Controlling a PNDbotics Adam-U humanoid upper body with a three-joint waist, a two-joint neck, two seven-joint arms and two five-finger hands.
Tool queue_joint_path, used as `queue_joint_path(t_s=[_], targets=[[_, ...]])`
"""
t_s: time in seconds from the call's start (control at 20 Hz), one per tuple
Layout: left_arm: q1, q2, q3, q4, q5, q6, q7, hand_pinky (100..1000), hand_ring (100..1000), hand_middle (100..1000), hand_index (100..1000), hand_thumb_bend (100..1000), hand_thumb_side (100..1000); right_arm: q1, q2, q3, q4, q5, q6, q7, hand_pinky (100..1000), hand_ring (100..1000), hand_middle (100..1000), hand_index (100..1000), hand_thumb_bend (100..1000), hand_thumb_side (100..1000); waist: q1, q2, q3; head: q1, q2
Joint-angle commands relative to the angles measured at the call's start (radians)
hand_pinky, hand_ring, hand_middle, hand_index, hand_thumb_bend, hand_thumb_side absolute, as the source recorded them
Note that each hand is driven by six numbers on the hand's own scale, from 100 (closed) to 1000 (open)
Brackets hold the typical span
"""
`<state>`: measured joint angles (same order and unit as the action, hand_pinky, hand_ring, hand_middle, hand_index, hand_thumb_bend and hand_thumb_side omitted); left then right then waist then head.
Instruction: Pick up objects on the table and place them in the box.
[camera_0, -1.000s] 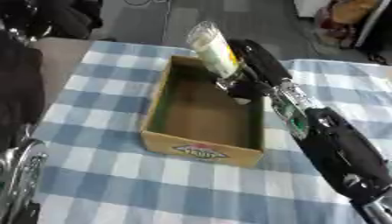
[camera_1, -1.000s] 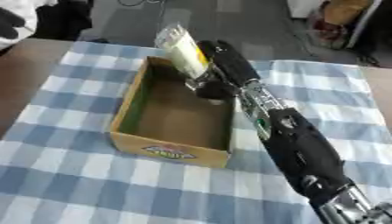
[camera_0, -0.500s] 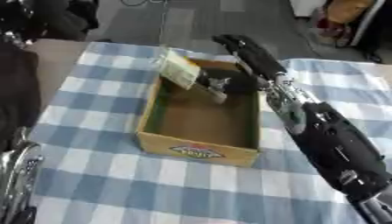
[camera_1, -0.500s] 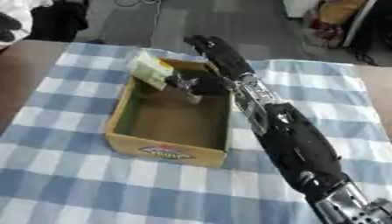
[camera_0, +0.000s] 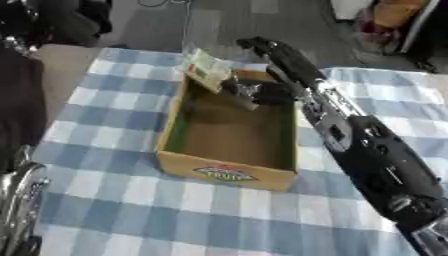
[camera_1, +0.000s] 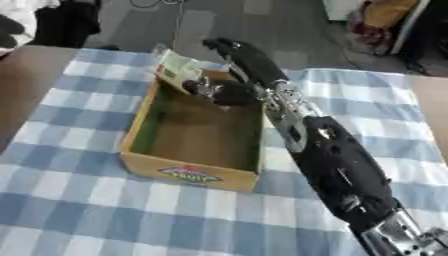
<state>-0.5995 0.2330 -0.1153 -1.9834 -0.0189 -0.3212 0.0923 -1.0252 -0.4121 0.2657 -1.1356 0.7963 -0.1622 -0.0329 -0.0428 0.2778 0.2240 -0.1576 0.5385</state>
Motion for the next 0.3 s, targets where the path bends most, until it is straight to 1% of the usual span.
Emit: queue_joint_path(t_s=[0.05,0.1,0.15,0.2,0.25,0.3], targets=[[-0.002,0.027,0.012,-0.017,-0.007,0.001,0.011,578,444,572,708,350,838,0.028,-0.109,0.009,-0.17,-0.145,-0.005,0.005,781,735,738,914,545,1000,0.0,-0.031,-0.009,0.02,-0.008],[0.004,0.034,0.015,-0.017,-0.01,0.003,0.013,578,444,572,708,350,838,0.064,-0.15,0.003,-0.24,-0.217,-0.003,0.006,749,703,703,903,520,1000,-0.001,-0.036,-0.019,0.033,-0.006],[0.009,0.04,0.018,-0.017,-0.013,0.004,0.017,577,443,572,708,350,838,0.099,-0.185,-0.005,-0.304,-0.285,0.007,0.007,734,694,696,898,510,1000,-0.003,-0.04,-0.026,0.042,-0.007],[0.016,0.047,0.022,-0.017,-0.017,0.006,0.021,577,443,571,709,349,839,0.136,-0.219,-0.018,-0.368,-0.344,0.018,0.003,694,658,666,885,490,1000,-0.004,-0.043,-0.034,0.052,-0.006],[0.021,0.051,0.025,-0.017,-0.02,0.007,0.024,577,442,571,709,349,839,0.168,-0.245,-0.032,-0.422,-0.392,0.032,-0.004,688,654,660,882,479,1000,-0.004,-0.045,-0.039,0.058,-0.005],[0.026,0.057,0.029,-0.017,-0.023,0.009,0.029,577,442,571,709,349,840,0.205,-0.27,-0.057,-0.479,-0.437,0.045,-0.025,660,627,630,863,454,1000,-0.002,-0.046,-0.046,0.071,-0.003]])
